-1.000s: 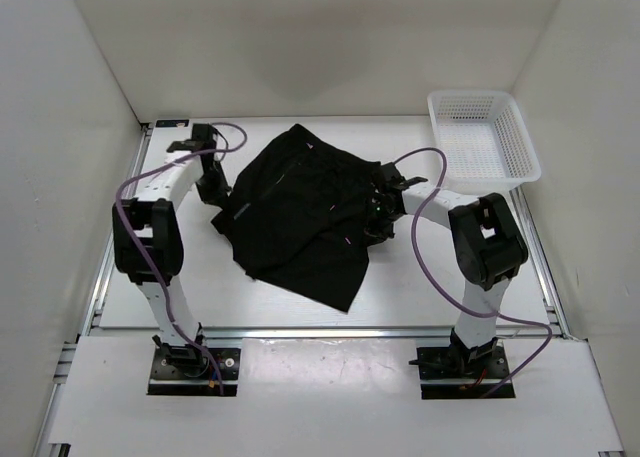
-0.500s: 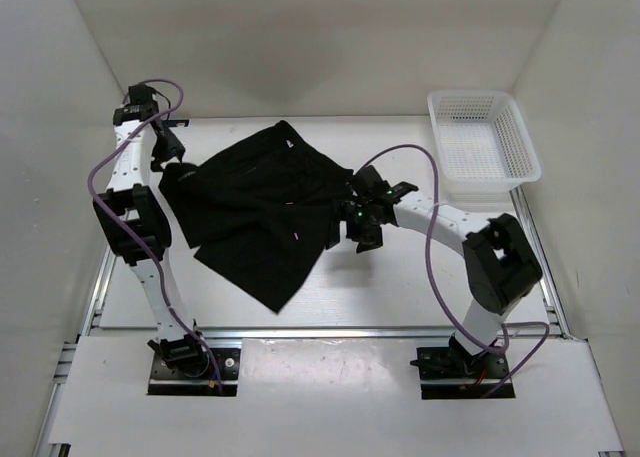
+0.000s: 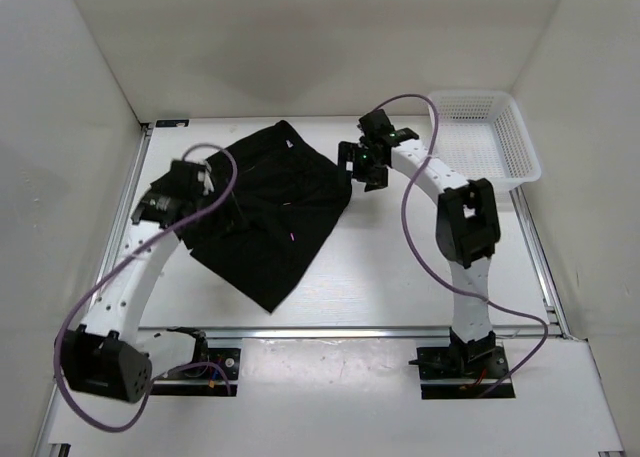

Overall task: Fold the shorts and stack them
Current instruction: Flatten the shorts out

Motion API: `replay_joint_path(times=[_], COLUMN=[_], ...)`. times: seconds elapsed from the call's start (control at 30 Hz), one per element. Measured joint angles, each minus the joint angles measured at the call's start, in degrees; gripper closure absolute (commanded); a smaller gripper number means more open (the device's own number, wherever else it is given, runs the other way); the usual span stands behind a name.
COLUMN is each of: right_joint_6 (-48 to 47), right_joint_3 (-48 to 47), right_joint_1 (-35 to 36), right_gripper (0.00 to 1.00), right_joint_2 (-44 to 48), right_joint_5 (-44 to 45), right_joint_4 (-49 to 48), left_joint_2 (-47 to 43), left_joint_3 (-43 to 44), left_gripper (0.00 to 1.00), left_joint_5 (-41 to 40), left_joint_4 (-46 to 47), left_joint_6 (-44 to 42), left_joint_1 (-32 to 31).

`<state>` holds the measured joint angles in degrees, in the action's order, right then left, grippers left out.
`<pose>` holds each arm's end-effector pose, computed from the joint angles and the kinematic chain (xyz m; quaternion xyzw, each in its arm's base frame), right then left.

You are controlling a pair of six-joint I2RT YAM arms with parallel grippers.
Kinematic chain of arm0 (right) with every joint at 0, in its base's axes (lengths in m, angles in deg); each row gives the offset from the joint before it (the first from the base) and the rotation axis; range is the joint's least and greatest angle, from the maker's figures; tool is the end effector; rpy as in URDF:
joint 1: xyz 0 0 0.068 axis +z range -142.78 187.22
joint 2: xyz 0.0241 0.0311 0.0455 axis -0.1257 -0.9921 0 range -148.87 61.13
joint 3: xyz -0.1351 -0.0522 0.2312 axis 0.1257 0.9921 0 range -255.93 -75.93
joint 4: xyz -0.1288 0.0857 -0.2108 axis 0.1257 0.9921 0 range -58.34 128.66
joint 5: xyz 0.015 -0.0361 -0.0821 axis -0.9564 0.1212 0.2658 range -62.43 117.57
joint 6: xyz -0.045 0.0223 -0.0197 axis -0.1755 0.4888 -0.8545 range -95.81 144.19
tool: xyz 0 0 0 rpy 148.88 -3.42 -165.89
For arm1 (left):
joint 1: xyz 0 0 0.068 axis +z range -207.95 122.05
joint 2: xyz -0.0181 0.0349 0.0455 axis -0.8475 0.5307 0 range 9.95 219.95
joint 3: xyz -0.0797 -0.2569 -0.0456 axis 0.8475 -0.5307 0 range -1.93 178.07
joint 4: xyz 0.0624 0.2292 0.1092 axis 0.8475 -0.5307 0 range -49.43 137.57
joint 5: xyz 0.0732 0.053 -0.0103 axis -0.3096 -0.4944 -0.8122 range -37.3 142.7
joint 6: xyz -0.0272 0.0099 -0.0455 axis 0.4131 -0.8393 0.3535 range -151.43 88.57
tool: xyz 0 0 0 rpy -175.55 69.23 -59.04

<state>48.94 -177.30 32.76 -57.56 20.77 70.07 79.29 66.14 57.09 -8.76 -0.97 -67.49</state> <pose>0.4133 0.2022 0.2390 -0.0240 0.9538 0.1763 0.2420 0.2281 -0.0413 0.3226 -0.1636 0.9456 -0.1299 0.2494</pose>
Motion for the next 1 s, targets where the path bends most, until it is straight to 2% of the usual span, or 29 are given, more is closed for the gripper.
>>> replay_joint_path(times=[0.07, 0.17, 0.27, 0.3, 0.4, 0.43, 0.53, 0.6, 0.7, 0.73, 0.83, 1.0], right_joint_6=[-0.7, -0.98, -0.92, -0.81, -0.42, 0.0, 0.42, 0.48, 1.03, 1.36, 2.38, 4.11], right_joint_3=[-4.0, -7.32, -10.99, -12.26, -13.35, -13.4, -13.64, -13.46, -9.73, -7.82, -2.21, 9.22], right_joint_1=[-0.26, -0.55, -1.25, -1.53, -2.01, -2.19, -2.27, -2.27, -2.27, -2.27, -2.27, -2.4], right_gripper=[0.03, 0.06, 0.17, 0.31, 0.63, 0.82, 1.0, 1.0, 1.0, 1.0, 1.0, 1.0], right_joint_2=[-4.59, -9.4, -14.08, -15.45, -17.42, -17.46, -17.49, -17.42, -15.63, -14.56, -10.8, -2.05], right_joint_5=[-0.68, -1.75, -2.78, -3.19, -4.59, -5.11, -5.97, -6.08, -5.97, -5.99, -5.55, -3.54], right_joint_4=[0.15, 0.92, 1.36, 1.25, 0.68, 0.5, 0.15, -0.13, -1.79, -1.99, -2.62, -3.43], left_joint_2=[-3.63, -4.33, -4.0, -4.02, -4.46, -4.66, -3.93, -1.66, 3.21, 4.87, 10.67, 16.48], left_joint_3=[-6.32, -14.05, -19.47, -20.79, -24.79, -26.56, -30.93, -32.11, -32.15, -32.09, -30.45, -25.16], left_gripper=[0.11, 0.09, 0.09, 0.09, 0.09, 0.09, 0.12, 0.15, 0.3, 0.49, 0.9, 0.9], left_joint_5=[1.31, 3.34, 5.27, 5.57, 6.34, 6.62, 7.28, 7.32, 7.21, 7.06, 6.05, 5.53], left_joint_4=[-0.02, 0.07, 0.22, 0.59, 3.23, 4.66, 7.3, 8.52, 11.58, 12.57, 13.99, 14.58], left_joint_6=[1.92, 4.22, 6.75, 7.74, 11.3, 12.63, 16.2, 17.68, 19.93, 20.57, 21.9, 21.24], left_joint_1=[-2.45, -5.14, -7.69, -8.85, -11.98, -12.96, -15.13, -16.02, -17.75, -18.62, -20.68, -21.4])
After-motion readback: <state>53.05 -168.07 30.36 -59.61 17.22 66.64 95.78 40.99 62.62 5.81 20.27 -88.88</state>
